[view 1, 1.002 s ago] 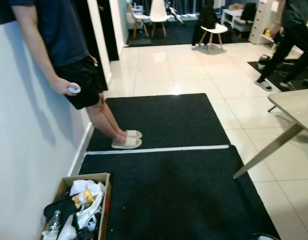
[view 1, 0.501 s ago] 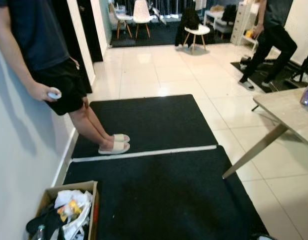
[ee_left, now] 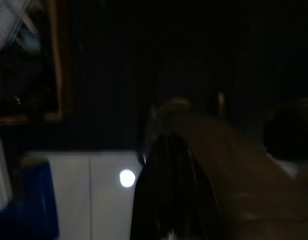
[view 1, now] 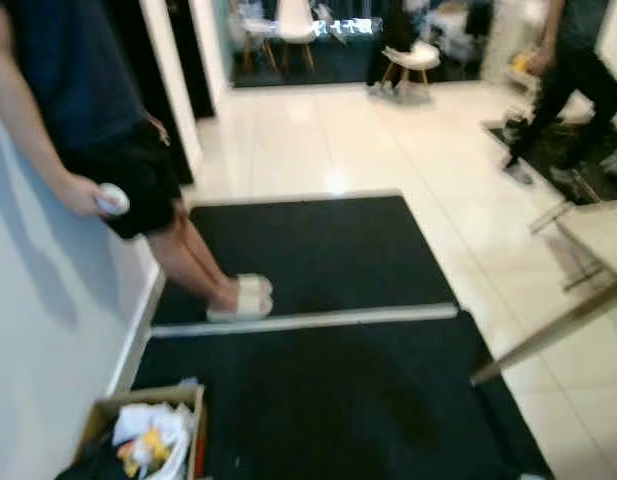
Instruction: Restocking fridge
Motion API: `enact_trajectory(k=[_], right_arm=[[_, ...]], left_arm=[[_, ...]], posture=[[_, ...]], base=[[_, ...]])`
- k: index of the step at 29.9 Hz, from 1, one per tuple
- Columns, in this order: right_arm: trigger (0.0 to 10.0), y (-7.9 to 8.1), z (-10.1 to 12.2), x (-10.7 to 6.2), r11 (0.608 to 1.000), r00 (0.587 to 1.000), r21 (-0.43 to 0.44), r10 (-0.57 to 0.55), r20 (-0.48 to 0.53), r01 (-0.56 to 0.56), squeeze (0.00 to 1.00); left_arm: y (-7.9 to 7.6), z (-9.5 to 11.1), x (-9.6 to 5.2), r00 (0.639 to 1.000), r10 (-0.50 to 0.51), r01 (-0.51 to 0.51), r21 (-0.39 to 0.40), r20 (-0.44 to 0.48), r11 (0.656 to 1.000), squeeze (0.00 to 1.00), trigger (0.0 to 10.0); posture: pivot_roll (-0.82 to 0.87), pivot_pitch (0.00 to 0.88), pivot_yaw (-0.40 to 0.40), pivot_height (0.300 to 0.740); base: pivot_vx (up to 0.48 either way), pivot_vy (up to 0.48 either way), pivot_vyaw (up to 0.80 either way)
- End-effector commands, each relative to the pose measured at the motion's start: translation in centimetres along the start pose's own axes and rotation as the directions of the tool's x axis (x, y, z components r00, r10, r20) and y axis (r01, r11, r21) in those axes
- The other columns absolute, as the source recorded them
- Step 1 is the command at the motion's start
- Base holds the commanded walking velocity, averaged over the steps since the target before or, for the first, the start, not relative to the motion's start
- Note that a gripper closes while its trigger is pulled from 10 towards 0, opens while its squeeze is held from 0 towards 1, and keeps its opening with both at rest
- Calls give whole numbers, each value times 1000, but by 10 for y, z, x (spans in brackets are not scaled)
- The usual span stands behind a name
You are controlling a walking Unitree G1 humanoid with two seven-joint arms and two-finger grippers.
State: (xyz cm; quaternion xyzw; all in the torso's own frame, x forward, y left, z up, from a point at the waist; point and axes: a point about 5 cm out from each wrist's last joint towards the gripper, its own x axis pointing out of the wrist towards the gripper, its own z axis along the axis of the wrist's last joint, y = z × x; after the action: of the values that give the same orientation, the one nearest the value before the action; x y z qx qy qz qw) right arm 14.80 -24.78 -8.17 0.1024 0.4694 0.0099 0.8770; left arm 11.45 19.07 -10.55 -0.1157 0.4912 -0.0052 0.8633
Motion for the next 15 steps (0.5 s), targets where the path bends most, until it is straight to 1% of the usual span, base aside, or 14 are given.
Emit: enact_trajectory(k=[1,6,15], right_arm=[[10000,0,-16,-3,1000,999,21,-7,-50,8,0],[10000,-1,-15,-3,1000,999,15,-13,-46,14,0],[10000,-1,-15,-3,1000,999,11,-28,-46,28,0]], left_arm=[[1,-13,-3,999,4,-4,-1,-54,1000,0,10000],[1,-12,-3,999,3,-3,-1,-53,1000,0,10000],[2,-13,-3,999,4,-4,1,-54,1000,0,10000]], posture=[[-88,49,-3,740],[-88,49,-3,740],[-89,48,-2,740]], base=[[360,0,-775],[355,0,-777],[359,0,0]])
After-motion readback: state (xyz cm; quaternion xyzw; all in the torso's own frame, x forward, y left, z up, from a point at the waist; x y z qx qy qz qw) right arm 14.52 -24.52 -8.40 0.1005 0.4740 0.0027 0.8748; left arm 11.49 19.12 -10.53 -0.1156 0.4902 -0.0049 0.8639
